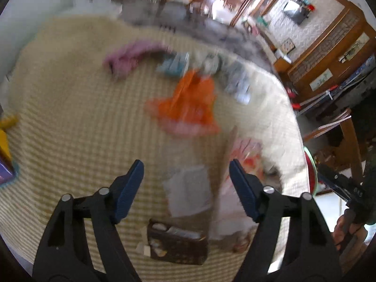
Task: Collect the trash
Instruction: 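Return both grippers to the mattress and grasp the clear plastic bottle with left, then hold the plastic bottle in left gripper while right grasps crumpled white paper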
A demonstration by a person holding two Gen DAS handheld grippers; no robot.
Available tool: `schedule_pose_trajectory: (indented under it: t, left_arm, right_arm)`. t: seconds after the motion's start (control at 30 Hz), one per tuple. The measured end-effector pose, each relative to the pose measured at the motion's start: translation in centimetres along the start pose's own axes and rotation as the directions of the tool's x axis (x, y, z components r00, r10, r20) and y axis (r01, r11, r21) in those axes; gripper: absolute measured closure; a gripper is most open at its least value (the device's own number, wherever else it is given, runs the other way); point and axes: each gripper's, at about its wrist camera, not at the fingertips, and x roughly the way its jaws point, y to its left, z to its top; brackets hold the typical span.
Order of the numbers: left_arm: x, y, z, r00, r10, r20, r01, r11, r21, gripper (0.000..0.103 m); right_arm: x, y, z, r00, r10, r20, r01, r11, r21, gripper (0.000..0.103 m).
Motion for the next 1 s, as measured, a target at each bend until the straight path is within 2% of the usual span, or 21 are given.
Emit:
schedule_pose_trajectory:
  t: [0.13, 0.33, 0.37, 0.4, 0.53, 0.77, 1.0]
  left_arm:
    - [3.2, 0.9, -0.5, 0.992, -0.046, -0.121, 0.047, 0.999, 0.002, 0.034]
    - [5.9, 0.4, -0.5, 0.974, -0.112, -0.196, 0.117, 0.993, 0.016, 0.034]
    - [6.1, 0.3, -0.5, 0.973, -0.117, -0.199, 0.123, 0.992, 0.017, 0.036]
    - [6.1, 0.3, -0.5, 0.973, -0.116, -0.199, 0.122, 0.992, 0.023, 0.046]
    - [6.0, 0.7, 0.2, 0.973, -0.128, -0.194, 0.137, 0.99, 0.035, 0.048]
    - [5.7, 1.1, 3.1, 0.989, -0.07, -0.129, 0.084, 0.991, 0.101, 0.048]
    - [4.0, 2.3, 2.6, 0.991, -0.074, -0.114, 0.085, 0.992, 0.089, 0.044]
  right_arm:
    - [0.5, 1.7, -1.3, 1.0, -0.012, 0.0, 0.012, 1.0, 0.018, 0.04]
    - [0.8, 3.1, -2.0, 1.0, -0.027, 0.004, 0.027, 0.999, 0.034, 0.039]
    - [0.9, 3.3, -2.1, 1.0, -0.03, 0.004, 0.03, 0.999, 0.037, 0.039]
    - [0.9, 3.5, -2.2, 0.999, -0.032, 0.004, 0.031, 0.999, 0.039, 0.039]
    - [1.2, 3.8, -2.5, 0.999, -0.043, -0.004, 0.043, 0.998, 0.042, 0.039]
    - [4.6, 5.5, -1.6, 0.995, -0.058, -0.076, 0.055, 0.998, -0.035, 0.039]
    - [7.5, 5.7, -2.0, 0.988, -0.025, -0.155, 0.021, 0.999, -0.026, 0.039]
